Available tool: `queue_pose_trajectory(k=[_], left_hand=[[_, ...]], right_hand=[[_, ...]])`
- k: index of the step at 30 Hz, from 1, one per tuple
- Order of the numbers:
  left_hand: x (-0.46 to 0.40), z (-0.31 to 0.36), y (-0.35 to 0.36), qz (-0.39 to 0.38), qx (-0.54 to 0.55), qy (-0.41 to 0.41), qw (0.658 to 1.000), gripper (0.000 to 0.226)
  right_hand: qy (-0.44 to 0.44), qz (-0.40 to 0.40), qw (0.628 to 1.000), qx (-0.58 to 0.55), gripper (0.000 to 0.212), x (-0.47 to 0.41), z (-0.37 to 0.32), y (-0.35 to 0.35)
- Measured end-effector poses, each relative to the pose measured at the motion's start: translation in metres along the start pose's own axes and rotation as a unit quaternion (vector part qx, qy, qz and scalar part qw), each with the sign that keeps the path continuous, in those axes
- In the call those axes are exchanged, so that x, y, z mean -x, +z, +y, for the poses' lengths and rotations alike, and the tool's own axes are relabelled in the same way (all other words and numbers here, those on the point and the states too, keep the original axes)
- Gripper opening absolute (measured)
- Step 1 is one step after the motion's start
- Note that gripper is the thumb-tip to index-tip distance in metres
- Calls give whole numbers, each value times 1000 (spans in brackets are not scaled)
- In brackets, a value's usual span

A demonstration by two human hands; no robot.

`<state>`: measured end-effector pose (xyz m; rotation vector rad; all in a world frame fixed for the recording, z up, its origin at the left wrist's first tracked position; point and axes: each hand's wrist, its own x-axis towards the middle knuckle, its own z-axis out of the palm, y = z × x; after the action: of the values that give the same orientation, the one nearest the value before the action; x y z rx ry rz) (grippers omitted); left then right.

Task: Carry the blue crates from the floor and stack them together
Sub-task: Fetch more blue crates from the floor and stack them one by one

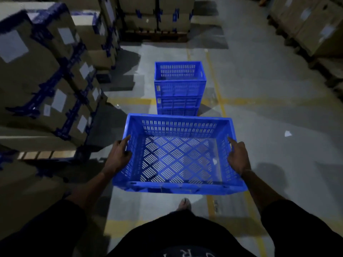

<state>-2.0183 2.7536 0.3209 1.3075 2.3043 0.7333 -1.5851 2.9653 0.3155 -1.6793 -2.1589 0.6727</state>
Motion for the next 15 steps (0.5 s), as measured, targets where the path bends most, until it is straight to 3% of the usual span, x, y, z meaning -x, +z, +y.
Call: queue_pose_trajectory(k=[15], left_hand=[[-347, 42, 7, -9, -24, 47, 999, 70]], right_hand=[[-28, -26, 999, 14, 73, -357, -63, -8]])
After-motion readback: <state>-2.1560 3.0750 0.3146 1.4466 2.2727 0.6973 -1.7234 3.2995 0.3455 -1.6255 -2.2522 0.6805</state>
